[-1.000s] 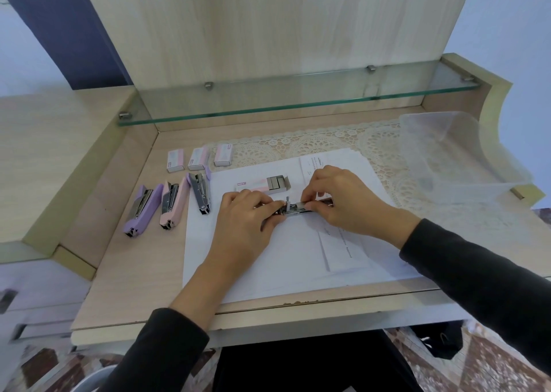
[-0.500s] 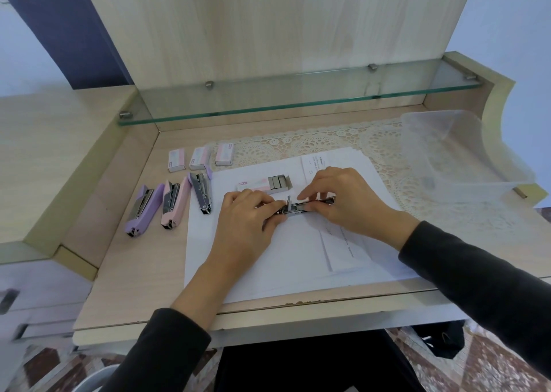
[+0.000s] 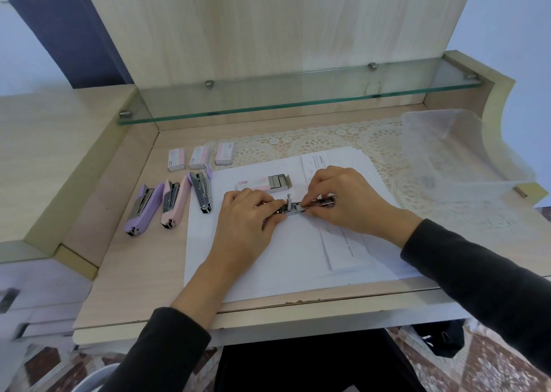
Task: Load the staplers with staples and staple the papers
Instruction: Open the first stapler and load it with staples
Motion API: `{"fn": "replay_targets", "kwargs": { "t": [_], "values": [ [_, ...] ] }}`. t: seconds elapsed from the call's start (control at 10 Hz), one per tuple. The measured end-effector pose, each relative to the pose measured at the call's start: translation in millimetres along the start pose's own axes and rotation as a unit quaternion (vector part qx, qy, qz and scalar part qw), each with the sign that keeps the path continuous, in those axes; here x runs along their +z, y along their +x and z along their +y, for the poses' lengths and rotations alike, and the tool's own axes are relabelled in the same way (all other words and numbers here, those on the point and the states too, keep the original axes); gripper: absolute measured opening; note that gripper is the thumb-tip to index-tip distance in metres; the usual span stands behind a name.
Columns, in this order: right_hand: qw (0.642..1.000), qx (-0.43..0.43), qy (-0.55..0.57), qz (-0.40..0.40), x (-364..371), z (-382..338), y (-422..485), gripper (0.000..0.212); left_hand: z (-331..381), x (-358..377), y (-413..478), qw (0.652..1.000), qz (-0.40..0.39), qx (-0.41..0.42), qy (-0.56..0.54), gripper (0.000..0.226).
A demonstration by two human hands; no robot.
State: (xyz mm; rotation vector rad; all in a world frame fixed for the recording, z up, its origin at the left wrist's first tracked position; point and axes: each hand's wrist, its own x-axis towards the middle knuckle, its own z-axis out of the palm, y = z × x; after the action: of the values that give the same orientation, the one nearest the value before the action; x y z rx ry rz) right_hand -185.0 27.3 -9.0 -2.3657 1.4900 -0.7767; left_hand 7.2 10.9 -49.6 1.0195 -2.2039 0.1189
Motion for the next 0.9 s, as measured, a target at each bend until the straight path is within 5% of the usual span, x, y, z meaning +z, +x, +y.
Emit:
{"fn": "replay_targets", "kwargs": {
  "t": [0.4, 0.9],
  "values": [
    [0.997, 0.021, 0.033, 0.068, -4, -7, -3, 0.009, 2, -1, 0, 1.000, -0.003, -0.007, -0.001, 0.029],
    [0.992, 0.093, 0.080, -0.004, -7, -8, 3, 0.013, 2, -2, 0, 1.000, -0.005, -0.007, -0.007, 0.028]
  ]
}}
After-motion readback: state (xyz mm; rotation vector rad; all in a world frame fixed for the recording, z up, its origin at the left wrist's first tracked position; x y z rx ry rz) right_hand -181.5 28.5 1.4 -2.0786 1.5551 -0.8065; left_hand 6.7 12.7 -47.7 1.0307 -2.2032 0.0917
